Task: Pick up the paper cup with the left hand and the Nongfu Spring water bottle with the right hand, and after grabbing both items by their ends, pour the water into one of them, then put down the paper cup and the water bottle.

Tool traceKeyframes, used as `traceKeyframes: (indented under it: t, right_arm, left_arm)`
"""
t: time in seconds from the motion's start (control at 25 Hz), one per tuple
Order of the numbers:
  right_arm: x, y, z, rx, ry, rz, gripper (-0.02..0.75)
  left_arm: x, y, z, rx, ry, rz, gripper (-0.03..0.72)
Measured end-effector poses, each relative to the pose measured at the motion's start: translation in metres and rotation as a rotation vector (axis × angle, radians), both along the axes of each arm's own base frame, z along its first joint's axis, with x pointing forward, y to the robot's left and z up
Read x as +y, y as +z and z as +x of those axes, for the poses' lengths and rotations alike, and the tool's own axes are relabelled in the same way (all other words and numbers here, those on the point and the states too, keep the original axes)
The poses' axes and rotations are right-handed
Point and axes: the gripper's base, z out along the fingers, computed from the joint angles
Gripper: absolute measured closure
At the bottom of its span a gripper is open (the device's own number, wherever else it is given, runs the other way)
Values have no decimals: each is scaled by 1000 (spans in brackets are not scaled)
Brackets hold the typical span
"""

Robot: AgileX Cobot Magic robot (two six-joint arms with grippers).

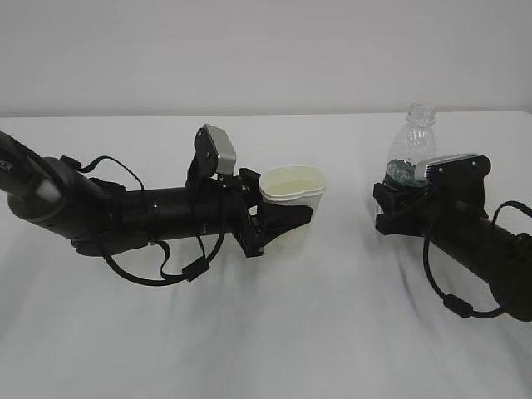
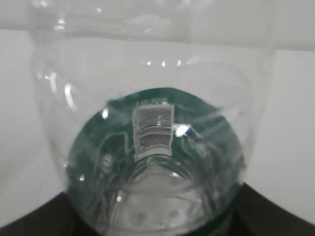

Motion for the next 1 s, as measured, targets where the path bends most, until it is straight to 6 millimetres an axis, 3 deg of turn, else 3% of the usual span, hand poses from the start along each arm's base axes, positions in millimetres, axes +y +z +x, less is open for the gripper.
traceKeyframes:
  t: [0.52, 1.0]
  right_arm:
    - [-2, 3, 7, -29, -25, -10, 354]
    - [-2, -5, 9, -16, -27, -11, 354]
  left_arm:
    - [0, 0, 0, -1, -4, 2, 259]
    - [0, 0, 0, -1, -6, 3, 259]
